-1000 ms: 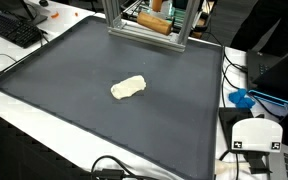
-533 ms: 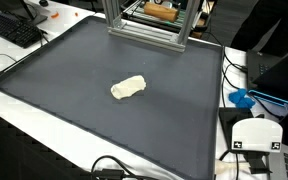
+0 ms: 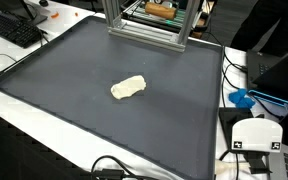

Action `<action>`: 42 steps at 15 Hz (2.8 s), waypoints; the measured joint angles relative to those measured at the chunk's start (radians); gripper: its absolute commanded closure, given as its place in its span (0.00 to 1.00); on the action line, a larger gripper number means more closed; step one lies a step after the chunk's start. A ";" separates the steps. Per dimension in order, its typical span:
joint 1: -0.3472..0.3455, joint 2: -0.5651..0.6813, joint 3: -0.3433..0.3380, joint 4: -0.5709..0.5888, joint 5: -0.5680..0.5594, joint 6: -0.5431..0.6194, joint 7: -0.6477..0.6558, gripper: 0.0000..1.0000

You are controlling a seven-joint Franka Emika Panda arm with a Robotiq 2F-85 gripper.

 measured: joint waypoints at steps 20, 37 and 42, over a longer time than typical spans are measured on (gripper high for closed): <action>0.017 -0.156 0.064 -0.164 0.055 -0.039 -0.059 0.78; 0.011 -0.163 0.064 -0.181 0.063 -0.023 -0.057 0.00; -0.002 -0.161 0.061 -0.160 0.063 -0.022 -0.059 0.00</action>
